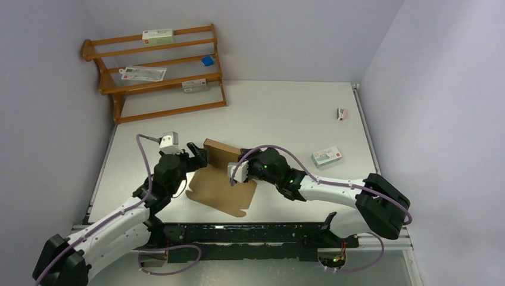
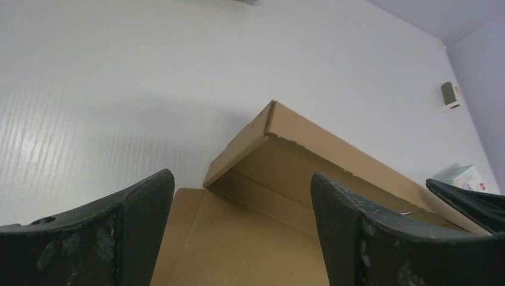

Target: Fold the paper box

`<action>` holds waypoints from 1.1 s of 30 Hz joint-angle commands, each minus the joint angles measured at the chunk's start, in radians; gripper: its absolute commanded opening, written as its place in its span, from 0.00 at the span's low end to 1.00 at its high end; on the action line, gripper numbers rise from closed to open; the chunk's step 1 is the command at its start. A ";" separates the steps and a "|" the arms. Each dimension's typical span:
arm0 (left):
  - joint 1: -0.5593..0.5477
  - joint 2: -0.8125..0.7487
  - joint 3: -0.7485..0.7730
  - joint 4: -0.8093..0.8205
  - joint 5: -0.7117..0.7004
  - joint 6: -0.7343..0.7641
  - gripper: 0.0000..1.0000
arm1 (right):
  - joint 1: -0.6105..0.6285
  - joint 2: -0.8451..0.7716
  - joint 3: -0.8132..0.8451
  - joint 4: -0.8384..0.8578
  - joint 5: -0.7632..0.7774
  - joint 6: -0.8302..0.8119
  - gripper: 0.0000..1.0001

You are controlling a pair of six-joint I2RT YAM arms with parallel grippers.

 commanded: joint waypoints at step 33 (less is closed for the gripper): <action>0.272 0.306 0.250 -0.059 0.418 0.033 0.57 | -0.002 -0.339 -0.003 -0.228 0.374 1.211 0.69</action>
